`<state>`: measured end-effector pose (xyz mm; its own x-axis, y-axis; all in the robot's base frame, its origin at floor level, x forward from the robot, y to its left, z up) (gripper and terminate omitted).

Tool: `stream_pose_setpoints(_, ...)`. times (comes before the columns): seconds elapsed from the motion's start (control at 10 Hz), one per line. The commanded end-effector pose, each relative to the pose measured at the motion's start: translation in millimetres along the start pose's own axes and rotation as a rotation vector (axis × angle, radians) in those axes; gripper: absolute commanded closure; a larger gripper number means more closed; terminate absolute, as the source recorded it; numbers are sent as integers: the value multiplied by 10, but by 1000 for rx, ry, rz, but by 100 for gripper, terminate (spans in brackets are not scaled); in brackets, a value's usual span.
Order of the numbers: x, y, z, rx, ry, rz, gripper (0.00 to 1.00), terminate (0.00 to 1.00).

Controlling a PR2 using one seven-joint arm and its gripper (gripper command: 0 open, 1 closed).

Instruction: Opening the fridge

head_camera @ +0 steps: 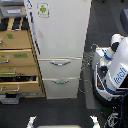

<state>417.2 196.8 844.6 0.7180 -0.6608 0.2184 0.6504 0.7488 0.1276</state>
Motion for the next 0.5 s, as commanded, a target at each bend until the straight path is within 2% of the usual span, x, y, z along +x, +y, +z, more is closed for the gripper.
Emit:
stream_pose_setpoints(0.1, 429, 422, 11, 35, 24, 91, 0, 0)
stream_pose_setpoints(0.5, 863, 763, 23, 68, 2, 126, 0, 0)
